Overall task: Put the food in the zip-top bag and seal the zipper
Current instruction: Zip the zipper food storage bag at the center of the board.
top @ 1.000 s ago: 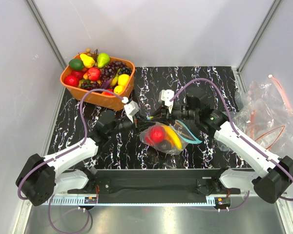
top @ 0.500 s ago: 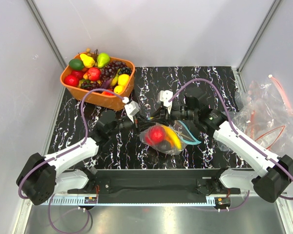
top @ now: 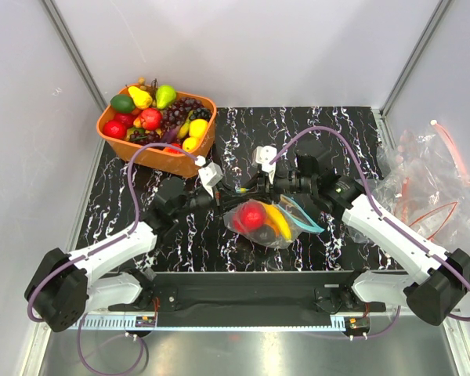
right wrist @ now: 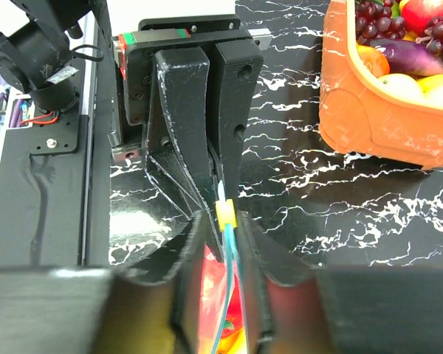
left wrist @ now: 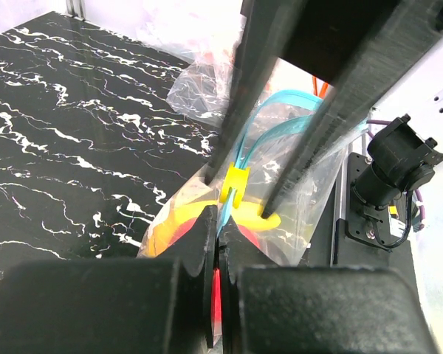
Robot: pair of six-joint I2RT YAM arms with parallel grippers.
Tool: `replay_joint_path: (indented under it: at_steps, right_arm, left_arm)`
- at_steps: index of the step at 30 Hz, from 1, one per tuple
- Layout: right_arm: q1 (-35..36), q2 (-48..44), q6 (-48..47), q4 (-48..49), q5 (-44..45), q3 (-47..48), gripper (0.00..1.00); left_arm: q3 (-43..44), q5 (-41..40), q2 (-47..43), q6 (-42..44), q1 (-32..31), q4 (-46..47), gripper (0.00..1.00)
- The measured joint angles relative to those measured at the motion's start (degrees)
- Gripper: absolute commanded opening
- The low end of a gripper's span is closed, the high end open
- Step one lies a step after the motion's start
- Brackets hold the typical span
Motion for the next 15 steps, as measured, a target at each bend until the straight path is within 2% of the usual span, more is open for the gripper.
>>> replay_joint_path:
  at_steps: [2,6,7,8,9,12,15]
  right_arm:
    - [0.0,0.0,0.1,-0.1,0.0,0.0,0.25]
    - [0.0,0.1,0.1,-0.4,-0.1,0.3,0.08]
    - [0.0,0.1,0.2,-0.5,0.0,0.3,0.06]
    - [0.0,0.1,0.3,-0.5,0.0,0.4,0.04]
    - [0.0,0.1,0.3,-0.5,0.0,0.4,0.02]
    - [0.0,0.1,0.6,-0.5,0.5,0.4,0.01]
    - [0.1,0.1,1.6,-0.5,1.2,0.4,0.00]
  left_arm:
    - [0.0,0.0,0.0,0.0,0.0,-0.2,0.00]
    - [0.0,0.0,0.0,0.0,0.0,-0.3,0.00]
    - [0.0,0.1,-0.1,0.0,0.0,-0.3,0.03]
    - [0.0,0.1,-0.1,0.0,0.0,-0.4,0.10]
    - [0.0,0.0,-0.2,0.2,0.0,-0.5,0.25]
    - [0.0,-0.1,-1.4,0.7,0.0,-1.2,0.45]
    - [-0.4,-0.3,-3.8,1.0,0.0,-1.1,0.47]
